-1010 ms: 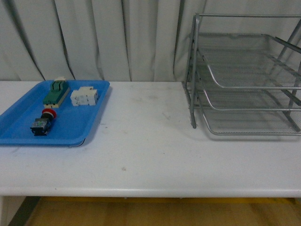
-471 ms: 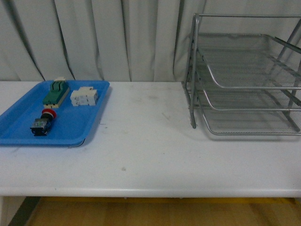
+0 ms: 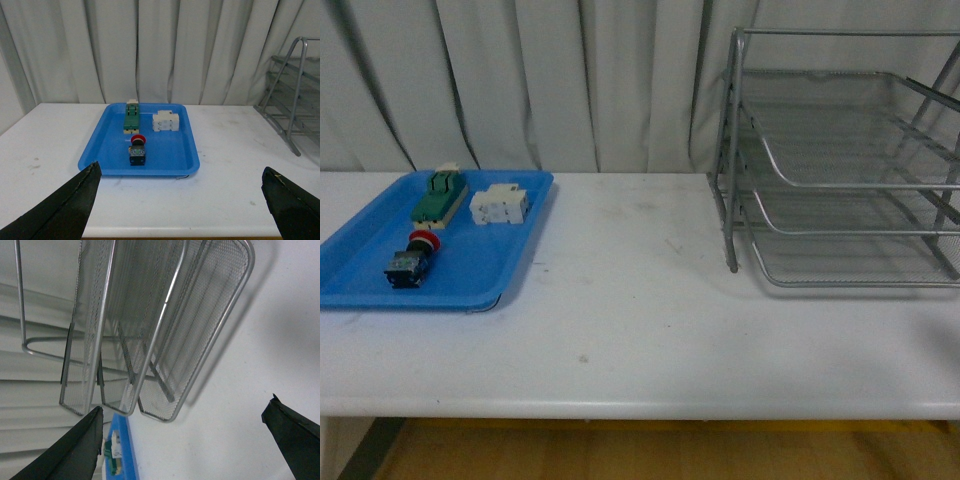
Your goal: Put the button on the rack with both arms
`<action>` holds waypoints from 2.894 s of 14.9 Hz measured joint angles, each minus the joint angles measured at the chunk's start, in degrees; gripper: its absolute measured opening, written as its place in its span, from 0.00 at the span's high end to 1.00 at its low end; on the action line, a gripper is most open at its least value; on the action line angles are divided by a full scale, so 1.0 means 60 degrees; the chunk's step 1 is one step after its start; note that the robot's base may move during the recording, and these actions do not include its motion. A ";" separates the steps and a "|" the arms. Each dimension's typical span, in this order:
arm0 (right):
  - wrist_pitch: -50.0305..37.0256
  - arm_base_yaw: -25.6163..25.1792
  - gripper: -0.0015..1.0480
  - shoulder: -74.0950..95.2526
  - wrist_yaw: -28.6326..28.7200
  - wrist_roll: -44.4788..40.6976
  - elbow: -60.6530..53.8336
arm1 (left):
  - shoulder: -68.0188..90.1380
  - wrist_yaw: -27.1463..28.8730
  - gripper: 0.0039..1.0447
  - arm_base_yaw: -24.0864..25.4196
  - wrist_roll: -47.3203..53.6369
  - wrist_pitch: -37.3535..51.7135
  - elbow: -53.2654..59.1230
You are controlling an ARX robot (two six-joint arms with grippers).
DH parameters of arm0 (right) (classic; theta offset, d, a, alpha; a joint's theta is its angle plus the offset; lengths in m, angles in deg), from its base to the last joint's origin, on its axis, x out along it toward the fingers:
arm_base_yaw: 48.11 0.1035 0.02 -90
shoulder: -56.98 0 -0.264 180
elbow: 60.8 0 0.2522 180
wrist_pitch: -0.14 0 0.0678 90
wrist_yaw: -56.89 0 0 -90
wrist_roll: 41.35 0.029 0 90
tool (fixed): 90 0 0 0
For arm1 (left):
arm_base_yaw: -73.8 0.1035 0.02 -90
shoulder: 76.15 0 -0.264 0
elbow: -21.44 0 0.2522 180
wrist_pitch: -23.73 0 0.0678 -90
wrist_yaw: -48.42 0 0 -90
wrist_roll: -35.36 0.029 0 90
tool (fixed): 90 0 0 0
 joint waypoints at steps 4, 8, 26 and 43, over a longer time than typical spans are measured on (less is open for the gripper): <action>-0.0058 0.0317 0.06 0.1104 -0.0025 0.0095 0.1472 | 0.0000 0.0000 0.06 0.0000 0.0000 0.0000 0.0000; 0.0022 0.0681 0.06 0.1716 -0.0197 0.0095 0.2743 | 0.0000 0.0000 0.06 0.0000 0.0000 0.0000 0.0000; 0.0528 0.1162 0.89 0.3792 -0.1224 0.1093 0.5034 | 0.0000 0.0000 0.06 0.0000 0.0000 0.0000 0.0000; 0.0135 0.1355 0.34 -0.2127 -0.2484 -0.8870 -0.3166 | 0.0000 0.0018 0.06 -0.0004 0.0000 0.0004 0.0000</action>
